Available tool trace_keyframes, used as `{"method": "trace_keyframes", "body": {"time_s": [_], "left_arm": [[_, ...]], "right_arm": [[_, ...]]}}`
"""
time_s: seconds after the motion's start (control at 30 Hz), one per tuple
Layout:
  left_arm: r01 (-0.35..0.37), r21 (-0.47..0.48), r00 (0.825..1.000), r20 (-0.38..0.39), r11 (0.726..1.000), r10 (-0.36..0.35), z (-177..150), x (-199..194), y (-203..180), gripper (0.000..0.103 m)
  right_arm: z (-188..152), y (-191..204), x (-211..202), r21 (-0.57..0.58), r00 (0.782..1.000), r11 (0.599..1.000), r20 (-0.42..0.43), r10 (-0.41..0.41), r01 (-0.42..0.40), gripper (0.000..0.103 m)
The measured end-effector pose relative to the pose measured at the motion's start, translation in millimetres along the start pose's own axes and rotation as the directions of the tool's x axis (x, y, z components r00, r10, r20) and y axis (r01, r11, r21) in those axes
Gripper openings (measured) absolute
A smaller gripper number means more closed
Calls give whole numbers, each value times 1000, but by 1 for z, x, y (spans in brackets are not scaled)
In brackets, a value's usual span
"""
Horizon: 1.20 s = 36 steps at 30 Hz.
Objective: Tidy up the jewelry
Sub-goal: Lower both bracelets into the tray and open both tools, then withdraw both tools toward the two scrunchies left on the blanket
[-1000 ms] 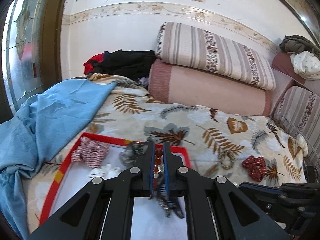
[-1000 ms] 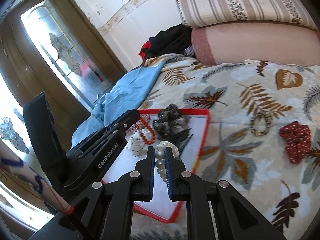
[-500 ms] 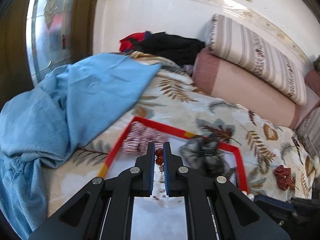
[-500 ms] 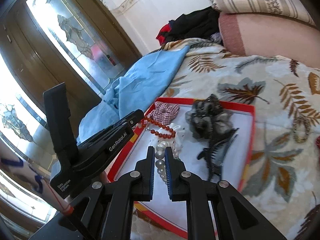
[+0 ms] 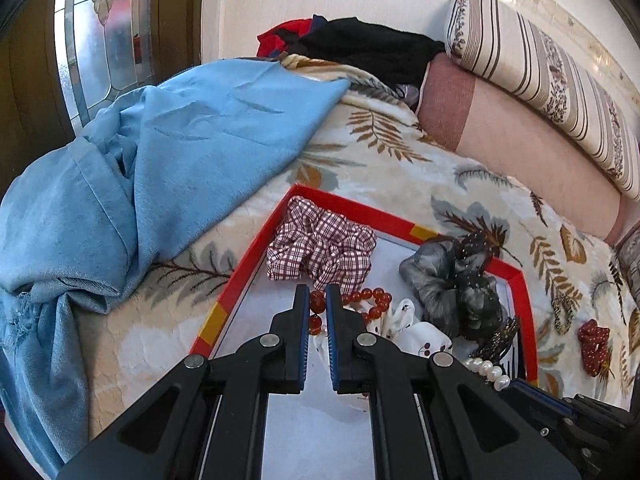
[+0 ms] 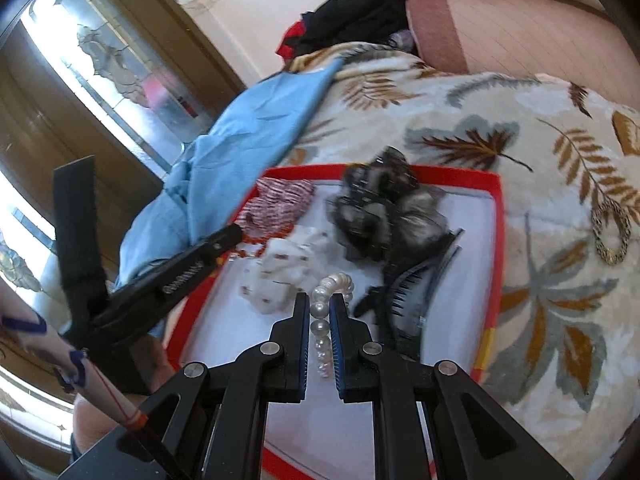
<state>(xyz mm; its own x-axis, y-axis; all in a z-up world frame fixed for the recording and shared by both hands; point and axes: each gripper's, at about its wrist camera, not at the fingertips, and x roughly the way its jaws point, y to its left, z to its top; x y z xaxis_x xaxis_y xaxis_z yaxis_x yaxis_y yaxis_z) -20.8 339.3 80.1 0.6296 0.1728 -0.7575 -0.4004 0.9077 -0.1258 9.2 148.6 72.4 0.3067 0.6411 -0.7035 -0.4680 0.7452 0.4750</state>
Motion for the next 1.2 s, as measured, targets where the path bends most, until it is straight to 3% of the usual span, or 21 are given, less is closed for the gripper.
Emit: {"method": "trace_keyframes", "body": {"time_s": [0.3,0.67,0.87,0.93,1.03,1.2], "left_arm": [[-20,-21,996,-91,1000,19,-6,16,11,8],[4,-59,994,-112,998,-11,-7,17,20,8],[31,-75,994,-103,997,-39,-6,15,20,8],[38,-82,994,-95,996,-46,-5,13,20,12],[66,-97,996,-57,993,-72,-2,6,19,27],[123,-83,992,6,989,-123,3,-4,8,28]], "right_arm": [[-11,-8,6,14,999,1000,-28,-22,23,12],[-23,-13,8,27,998,999,-44,-36,37,12],[-23,-13,1,23,999,999,-31,-34,35,12],[-23,-14,-2,29,999,999,-26,-29,30,12],[-24,-17,-9,35,1000,999,-19,-20,21,12],[-24,-19,-21,44,1000,999,-4,-9,9,12]]}}
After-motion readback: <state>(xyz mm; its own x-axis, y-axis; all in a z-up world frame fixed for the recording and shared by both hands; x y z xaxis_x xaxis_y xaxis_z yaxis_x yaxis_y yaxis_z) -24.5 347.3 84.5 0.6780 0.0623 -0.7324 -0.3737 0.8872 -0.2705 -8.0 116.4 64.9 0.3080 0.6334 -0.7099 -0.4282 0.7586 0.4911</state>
